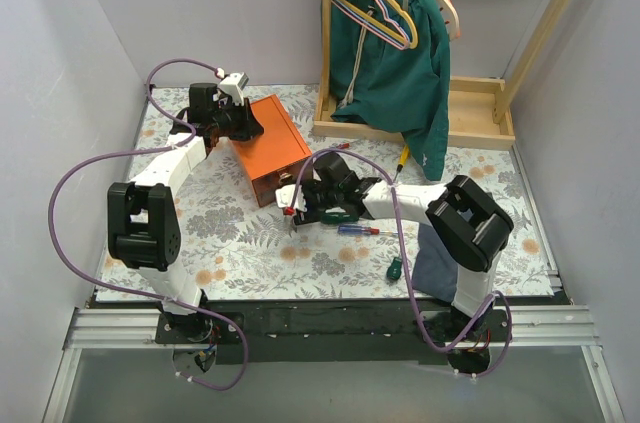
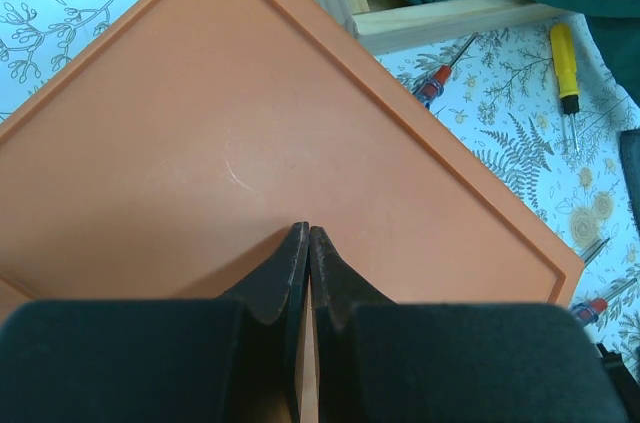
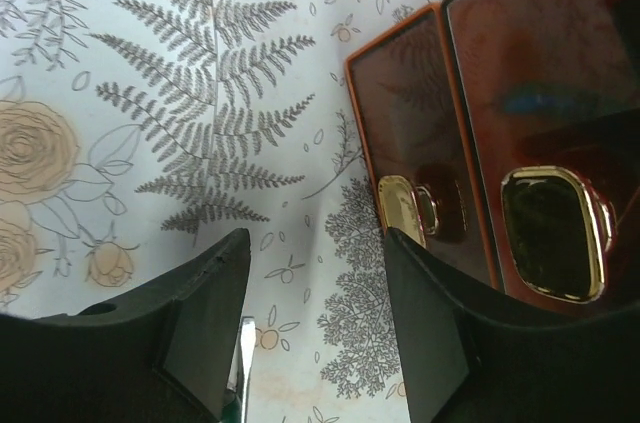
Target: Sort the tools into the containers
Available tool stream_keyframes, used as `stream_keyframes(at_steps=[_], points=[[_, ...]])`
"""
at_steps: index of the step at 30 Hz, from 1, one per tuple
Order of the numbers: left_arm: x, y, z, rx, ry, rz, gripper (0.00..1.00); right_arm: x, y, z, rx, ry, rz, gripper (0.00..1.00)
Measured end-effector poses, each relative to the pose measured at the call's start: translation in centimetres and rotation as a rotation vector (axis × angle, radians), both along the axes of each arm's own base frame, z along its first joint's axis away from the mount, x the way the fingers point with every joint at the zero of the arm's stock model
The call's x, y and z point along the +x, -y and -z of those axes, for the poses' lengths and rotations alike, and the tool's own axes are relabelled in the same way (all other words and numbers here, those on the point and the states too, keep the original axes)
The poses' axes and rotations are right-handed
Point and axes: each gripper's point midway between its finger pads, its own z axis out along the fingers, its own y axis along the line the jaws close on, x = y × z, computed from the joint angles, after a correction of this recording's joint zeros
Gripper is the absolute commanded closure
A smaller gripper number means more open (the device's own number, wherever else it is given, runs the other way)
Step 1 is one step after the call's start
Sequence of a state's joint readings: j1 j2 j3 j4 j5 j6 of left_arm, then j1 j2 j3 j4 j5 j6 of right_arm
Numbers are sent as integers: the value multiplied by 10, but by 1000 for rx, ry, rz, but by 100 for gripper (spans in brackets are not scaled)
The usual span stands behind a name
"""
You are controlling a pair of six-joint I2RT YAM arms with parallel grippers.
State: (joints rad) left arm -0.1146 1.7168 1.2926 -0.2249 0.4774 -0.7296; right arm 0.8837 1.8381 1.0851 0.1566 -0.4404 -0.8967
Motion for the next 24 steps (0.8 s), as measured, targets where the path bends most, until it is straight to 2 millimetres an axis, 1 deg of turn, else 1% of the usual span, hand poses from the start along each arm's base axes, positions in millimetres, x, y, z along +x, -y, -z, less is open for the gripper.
stream_keyframes(at_steps=[3,9,13,16,17,18,21,24], points=[[-2,0,0,1,0,1,100,8,0,2,1,9,17,37],[-2,0,0,2,2,4,100,26,-2,0,14,74,62,37],[-3,0,0,2,2,4,100,36,-4,16,-16,93,80,38],[-3,0,0,2,2,4,100,39,-4,22,-27,103,80,41],[-2,0,0,2,2,4,100,40,-4,21,-29,103,79,46],[-2,0,0,2,2,4,100,40,-4,21,-33,100,78,47],[-2,0,0,4,2,6,100,43,-5,19,-42,96,79,49],[-1,0,1,11,0,10,100,41,-4,20,-50,86,75,49]])
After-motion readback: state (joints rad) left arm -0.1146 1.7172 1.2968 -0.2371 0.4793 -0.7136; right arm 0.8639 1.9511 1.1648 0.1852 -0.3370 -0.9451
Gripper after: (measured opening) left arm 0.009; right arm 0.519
